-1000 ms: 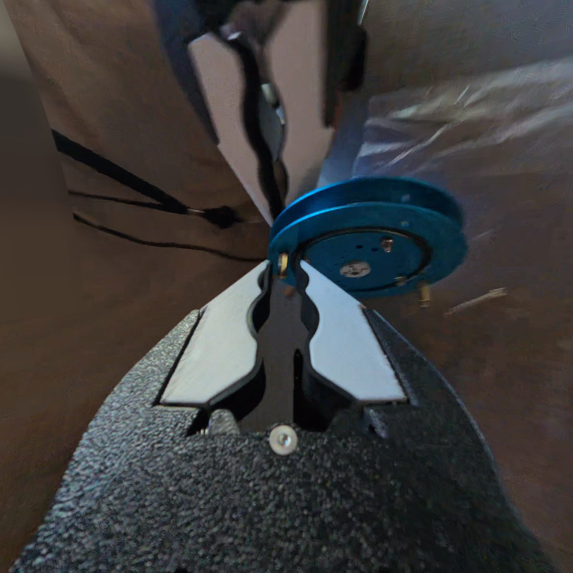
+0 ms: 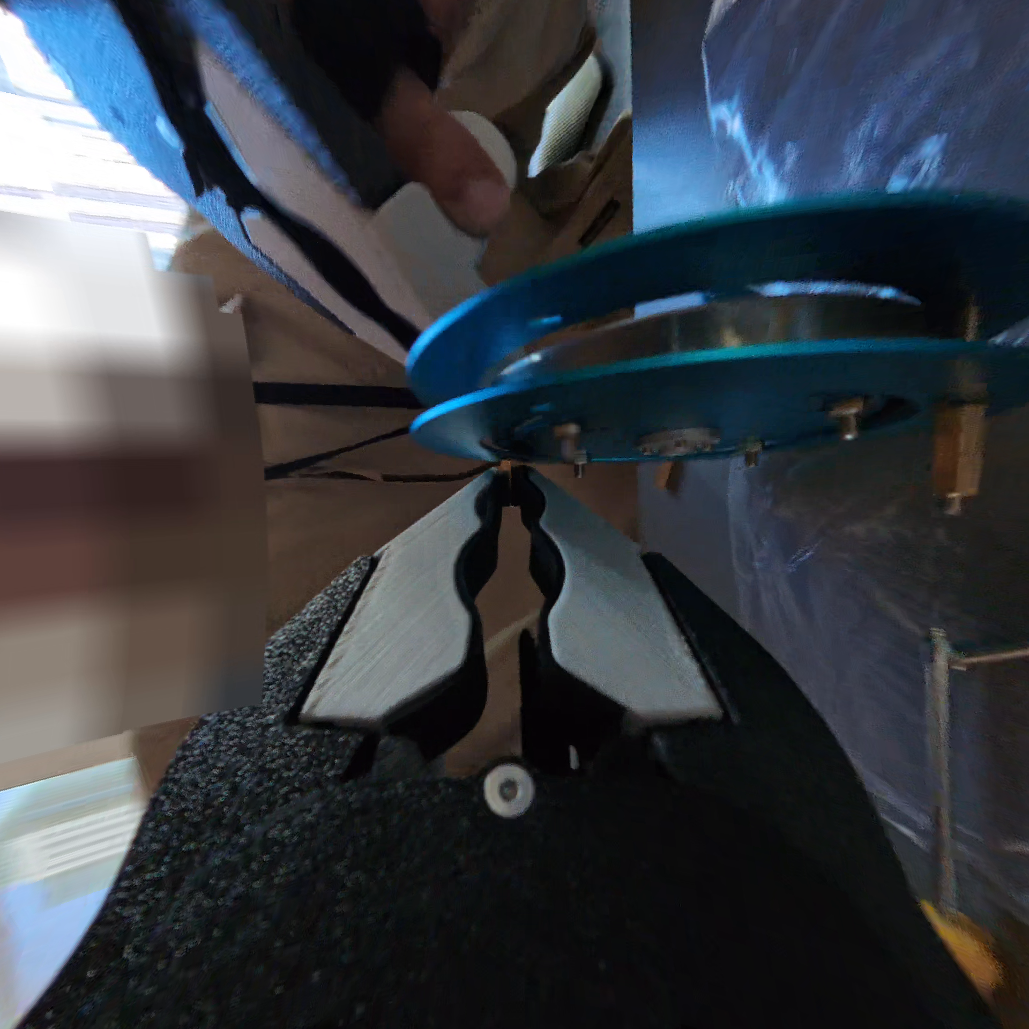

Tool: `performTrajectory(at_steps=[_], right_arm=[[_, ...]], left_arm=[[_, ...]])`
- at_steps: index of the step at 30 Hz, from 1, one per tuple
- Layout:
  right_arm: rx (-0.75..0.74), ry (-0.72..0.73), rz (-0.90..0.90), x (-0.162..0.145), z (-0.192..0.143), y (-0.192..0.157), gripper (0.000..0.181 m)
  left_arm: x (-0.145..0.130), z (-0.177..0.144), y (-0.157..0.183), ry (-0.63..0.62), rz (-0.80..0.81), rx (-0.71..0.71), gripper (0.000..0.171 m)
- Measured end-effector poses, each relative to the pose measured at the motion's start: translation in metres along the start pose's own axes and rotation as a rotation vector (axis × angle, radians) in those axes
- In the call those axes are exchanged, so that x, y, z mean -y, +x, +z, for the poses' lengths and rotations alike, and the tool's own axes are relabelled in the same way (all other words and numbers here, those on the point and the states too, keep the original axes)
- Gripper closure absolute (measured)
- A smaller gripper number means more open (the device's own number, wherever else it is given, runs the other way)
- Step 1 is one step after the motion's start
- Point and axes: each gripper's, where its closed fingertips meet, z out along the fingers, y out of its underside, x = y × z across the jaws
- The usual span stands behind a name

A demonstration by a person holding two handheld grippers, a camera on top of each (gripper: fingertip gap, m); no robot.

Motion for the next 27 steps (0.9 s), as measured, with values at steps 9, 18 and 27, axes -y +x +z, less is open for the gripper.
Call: performTrajectory(at_steps=[9, 18, 27], right_arm=[[-0.959, 0.186, -0.967, 0.019, -0.036, -0.006, 0.142], [-1.818, -0.02, -1.386, 0.027, -0.03, 0.008, 0.175], [-0.676, 0.189, -0.441, 0.013, -0.019, 0.006, 0.178]], left_arm=[[-0.002, -0.007, -0.004, 0.048, -0.075, -0.02, 0.169], [0.001, -0.008, -0.008, 0.064, -0.14, -0.044, 0.169], [0.005, -0.004, -0.004, 0.067, -0.059, 0.001, 0.169]])
